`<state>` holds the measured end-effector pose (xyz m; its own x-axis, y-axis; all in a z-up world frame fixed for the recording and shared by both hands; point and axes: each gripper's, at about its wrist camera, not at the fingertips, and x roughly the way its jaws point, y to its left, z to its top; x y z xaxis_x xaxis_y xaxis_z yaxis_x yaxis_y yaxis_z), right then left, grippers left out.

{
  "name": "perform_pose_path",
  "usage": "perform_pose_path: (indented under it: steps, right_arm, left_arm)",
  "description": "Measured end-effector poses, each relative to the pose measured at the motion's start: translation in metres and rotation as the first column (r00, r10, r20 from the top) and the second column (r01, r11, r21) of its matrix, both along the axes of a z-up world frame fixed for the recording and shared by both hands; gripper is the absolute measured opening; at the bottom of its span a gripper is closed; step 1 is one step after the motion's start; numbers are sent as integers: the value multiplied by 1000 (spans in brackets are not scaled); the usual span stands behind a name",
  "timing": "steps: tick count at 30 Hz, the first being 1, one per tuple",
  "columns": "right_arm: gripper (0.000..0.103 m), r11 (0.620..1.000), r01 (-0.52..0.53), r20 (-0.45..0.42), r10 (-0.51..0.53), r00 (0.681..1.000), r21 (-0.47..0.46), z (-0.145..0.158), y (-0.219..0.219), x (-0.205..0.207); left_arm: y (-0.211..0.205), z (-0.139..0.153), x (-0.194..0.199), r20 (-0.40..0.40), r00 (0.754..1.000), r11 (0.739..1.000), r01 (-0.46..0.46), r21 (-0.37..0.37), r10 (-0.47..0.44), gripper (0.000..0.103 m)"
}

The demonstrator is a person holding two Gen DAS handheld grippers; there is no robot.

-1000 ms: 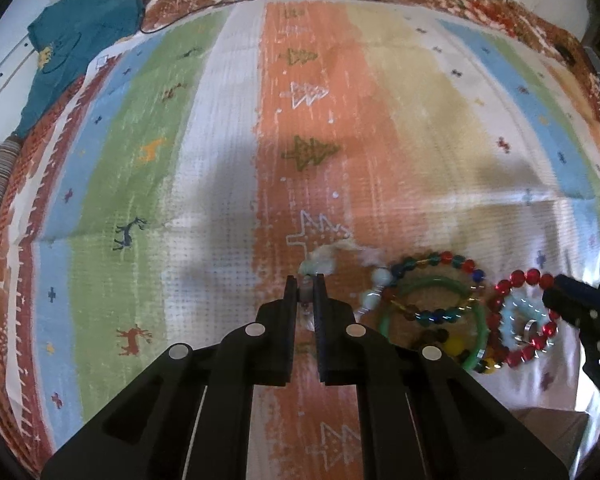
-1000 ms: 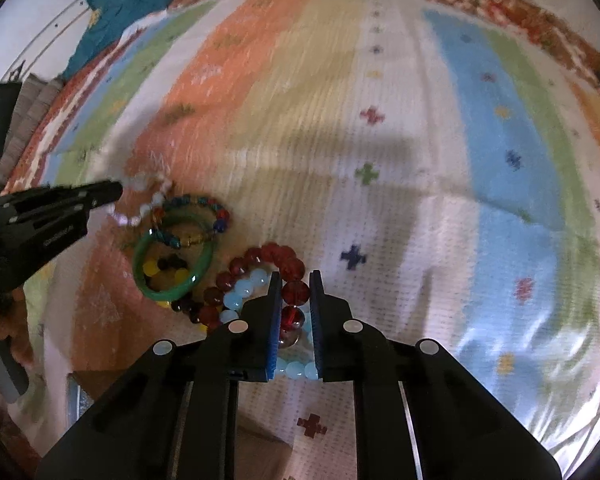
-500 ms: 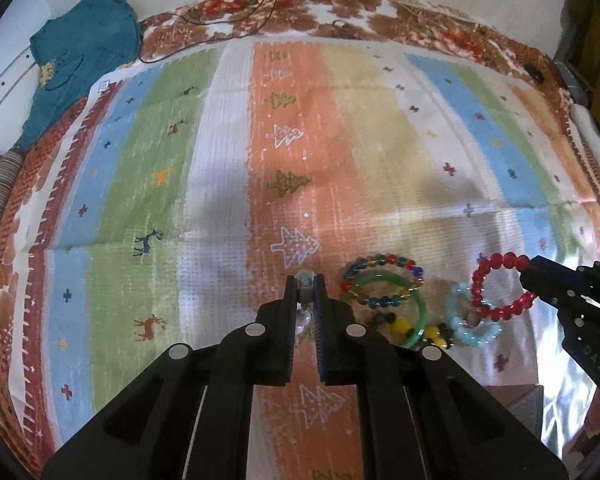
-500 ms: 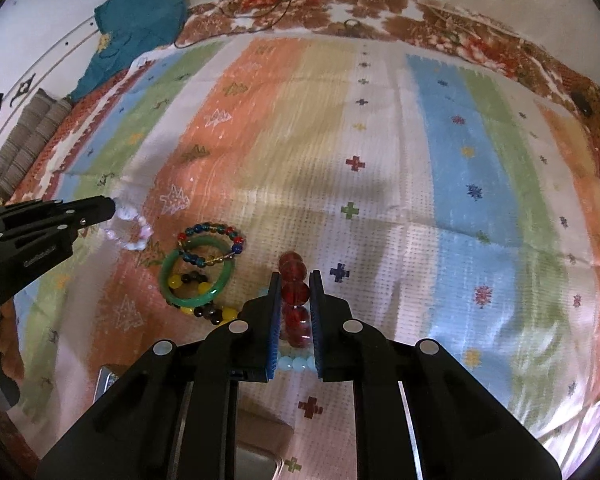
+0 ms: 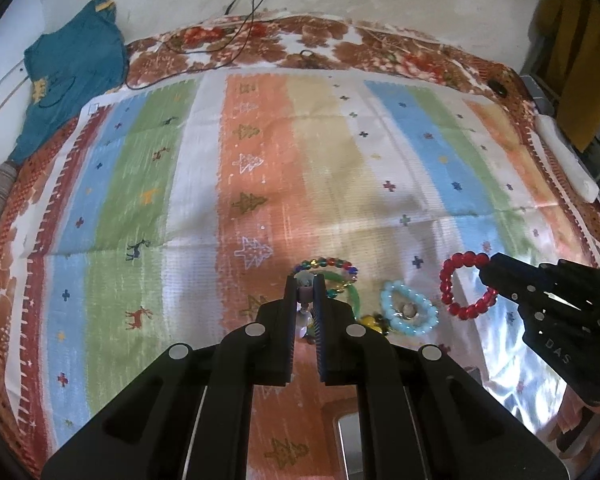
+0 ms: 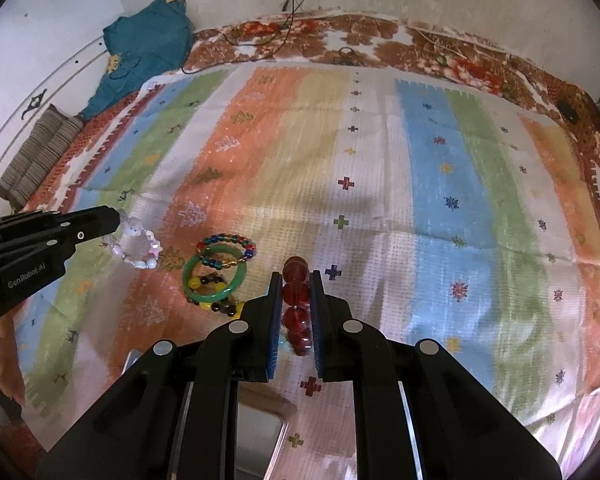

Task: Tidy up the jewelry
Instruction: 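Lift and carry the red bracelet with the right tool while the left tool carries the pearls to the tin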

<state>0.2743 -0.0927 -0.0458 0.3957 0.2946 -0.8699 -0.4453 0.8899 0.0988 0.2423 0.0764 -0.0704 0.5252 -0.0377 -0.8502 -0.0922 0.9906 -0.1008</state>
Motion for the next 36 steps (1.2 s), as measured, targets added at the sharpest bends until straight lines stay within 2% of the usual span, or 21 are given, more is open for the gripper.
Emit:
perform_pose_path:
  steps: [16, 28, 36]
  right_arm:
    - [14, 998, -51, 75, 47, 996, 48, 29, 0, -33]
    - [14, 993, -80, 88, 73, 993, 88, 39, -3, -55]
    - [14, 989, -106, 83, 98, 992, 103, 41, -7, -74]
  left_arm:
    - [-17, 32, -28, 76, 994, 997, 77, -31, -75, 8]
    - [-32, 43, -54, 90, 990, 993, 112, -24, -110, 8]
    - [-32, 49, -73, 100, 989, 991, 117, -58, -111, 8]
